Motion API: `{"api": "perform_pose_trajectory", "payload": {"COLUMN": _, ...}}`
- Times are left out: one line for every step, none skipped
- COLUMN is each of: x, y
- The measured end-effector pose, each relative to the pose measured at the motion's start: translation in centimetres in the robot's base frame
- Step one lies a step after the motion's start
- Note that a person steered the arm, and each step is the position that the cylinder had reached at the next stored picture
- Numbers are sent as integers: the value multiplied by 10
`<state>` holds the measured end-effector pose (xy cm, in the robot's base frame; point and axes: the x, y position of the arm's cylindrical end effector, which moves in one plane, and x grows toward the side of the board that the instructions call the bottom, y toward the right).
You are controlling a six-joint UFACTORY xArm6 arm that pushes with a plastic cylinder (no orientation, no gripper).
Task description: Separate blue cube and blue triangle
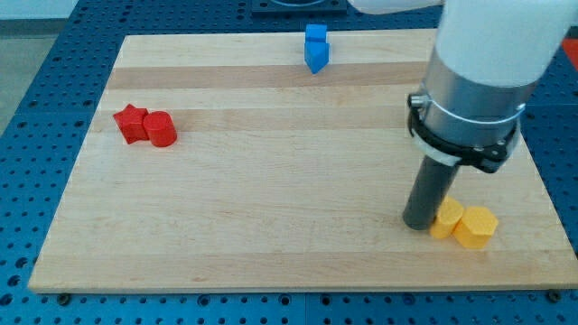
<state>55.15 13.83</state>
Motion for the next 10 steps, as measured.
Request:
{"api": "perform_pose_trajectory", "payload": {"x": 0, "y": 7}}
{"api": "perform_pose_trajectory", "payload": {"x": -2, "y": 5}}
{"api": "perform_pose_trajectory", "payload": {"x": -37, "y": -37}}
{"api": "perform_pose_trajectory", "payload": {"x": -86, "y": -94}}
{"api": "perform_pose_trajectory", "payload": {"x": -130, "y": -149}}
{"api": "perform_pose_trajectory", "payload": {"x": -157, "y": -163}}
{"api": "perform_pose_trajectory", "payload": {"x": -193, "y": -159}}
{"api": "perform_pose_trajectory", "payload": {"x": -195, "y": -156}}
{"api": "perform_pose_trajectory", "payload": {"x": -210, "y": -112}}
{"api": "perform_pose_trajectory", "payload": {"x": -239, "y": -60}}
